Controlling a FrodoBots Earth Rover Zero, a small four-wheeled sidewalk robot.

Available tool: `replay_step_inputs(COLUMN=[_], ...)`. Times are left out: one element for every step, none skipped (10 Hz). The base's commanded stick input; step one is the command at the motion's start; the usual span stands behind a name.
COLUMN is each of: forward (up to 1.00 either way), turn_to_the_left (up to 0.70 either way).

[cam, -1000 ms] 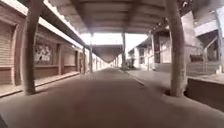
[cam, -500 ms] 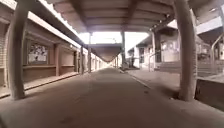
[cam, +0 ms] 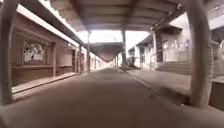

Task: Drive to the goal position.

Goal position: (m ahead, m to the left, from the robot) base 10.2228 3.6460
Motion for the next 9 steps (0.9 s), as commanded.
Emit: replay_step_inputs(forward=[0.7, 0.7, 0.7, 0.7, 0.7, 0.7, 0.7, 0.7, 0.7], turn_to_the_left=[0.0, 0.0, 0.0, 0.0, 0.0, 0.0, 0.0, 0.0, 0.0])
